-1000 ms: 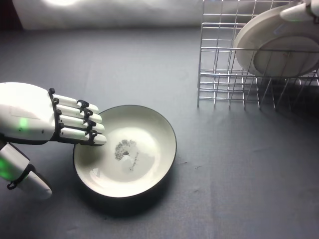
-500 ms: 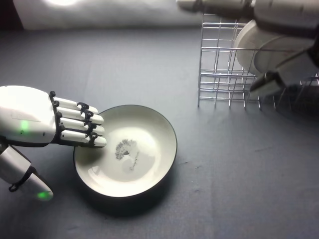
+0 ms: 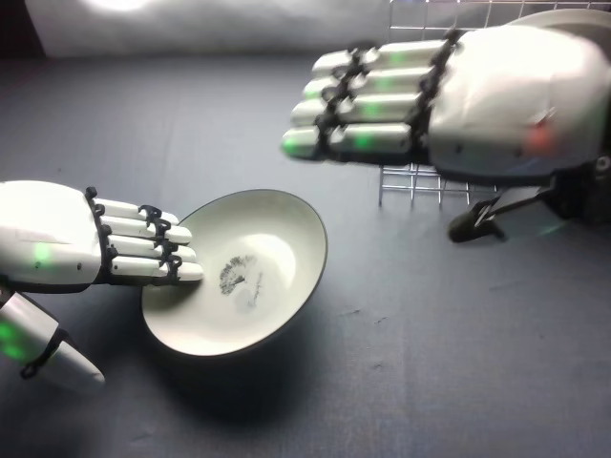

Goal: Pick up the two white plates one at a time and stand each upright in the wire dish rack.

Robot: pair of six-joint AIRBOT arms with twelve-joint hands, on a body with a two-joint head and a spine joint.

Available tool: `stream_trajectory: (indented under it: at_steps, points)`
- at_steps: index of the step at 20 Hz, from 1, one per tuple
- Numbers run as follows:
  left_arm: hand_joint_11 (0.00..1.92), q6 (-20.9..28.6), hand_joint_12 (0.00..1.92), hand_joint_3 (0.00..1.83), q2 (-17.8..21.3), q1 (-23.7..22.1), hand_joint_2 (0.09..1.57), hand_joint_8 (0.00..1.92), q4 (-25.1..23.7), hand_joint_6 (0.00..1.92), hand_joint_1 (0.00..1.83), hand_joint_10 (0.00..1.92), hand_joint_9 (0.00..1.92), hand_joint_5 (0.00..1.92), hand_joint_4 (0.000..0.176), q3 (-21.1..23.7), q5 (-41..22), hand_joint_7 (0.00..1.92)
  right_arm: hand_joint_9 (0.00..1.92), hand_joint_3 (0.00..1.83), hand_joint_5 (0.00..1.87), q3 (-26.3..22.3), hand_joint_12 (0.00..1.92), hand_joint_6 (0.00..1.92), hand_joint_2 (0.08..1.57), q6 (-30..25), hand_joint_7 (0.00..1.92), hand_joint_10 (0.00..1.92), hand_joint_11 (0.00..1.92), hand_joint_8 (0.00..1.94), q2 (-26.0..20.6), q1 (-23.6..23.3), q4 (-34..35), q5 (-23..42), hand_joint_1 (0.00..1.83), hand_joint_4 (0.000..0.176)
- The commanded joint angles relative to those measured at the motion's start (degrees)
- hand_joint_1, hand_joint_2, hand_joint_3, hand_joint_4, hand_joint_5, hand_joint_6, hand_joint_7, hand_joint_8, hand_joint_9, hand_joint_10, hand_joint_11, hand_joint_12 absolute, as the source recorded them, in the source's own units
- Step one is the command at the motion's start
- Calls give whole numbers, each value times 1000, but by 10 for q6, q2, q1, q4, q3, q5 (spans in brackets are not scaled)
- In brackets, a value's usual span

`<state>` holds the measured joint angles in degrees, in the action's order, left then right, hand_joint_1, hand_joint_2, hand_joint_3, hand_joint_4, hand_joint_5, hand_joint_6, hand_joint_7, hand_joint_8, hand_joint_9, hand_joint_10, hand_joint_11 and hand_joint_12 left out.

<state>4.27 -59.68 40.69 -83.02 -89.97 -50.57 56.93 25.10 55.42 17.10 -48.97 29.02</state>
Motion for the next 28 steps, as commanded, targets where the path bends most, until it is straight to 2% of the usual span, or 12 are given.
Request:
stream_trajectory:
  at_steps: [1,7,15,22,23,28]
  points:
    - [0,8,0,2,-7,8,1054,0,-6,6,0,0,0,14,0,-2,-21,0,0,16,0,1,0,0,880,4,0,0,0,0,1,-3,24,54,1227,0]
    - [0,38,0,0,-18,35,1033,0,-6,0,0,0,0,0,0,-14,-29,0,0,14,0,9,0,0,897,11,0,0,0,0,39,21,24,46,1263,0]
    - [0,45,0,0,-23,50,1043,0,-7,1,0,0,0,2,0,-17,-30,0,0,7,0,81,0,0,896,18,0,0,0,0,131,59,24,38,1298,0]
    - [0,53,0,0,-28,52,1040,0,-15,0,0,0,0,0,0,-26,-30,0,0,13,0,141,0,0,916,21,0,0,0,0,208,67,24,38,1310,0]
    - [0,53,0,0,-28,52,1041,0,-16,0,0,0,0,0,0,-26,-30,0,0,13,0,165,0,0,920,21,0,0,0,0,233,69,24,38,1300,0]
    - [0,53,0,7,-29,52,1061,0,-18,1,0,0,0,4,0,-26,-30,0,0,14,0,197,0,0,932,22,0,0,0,0,268,71,24,40,1255,0]
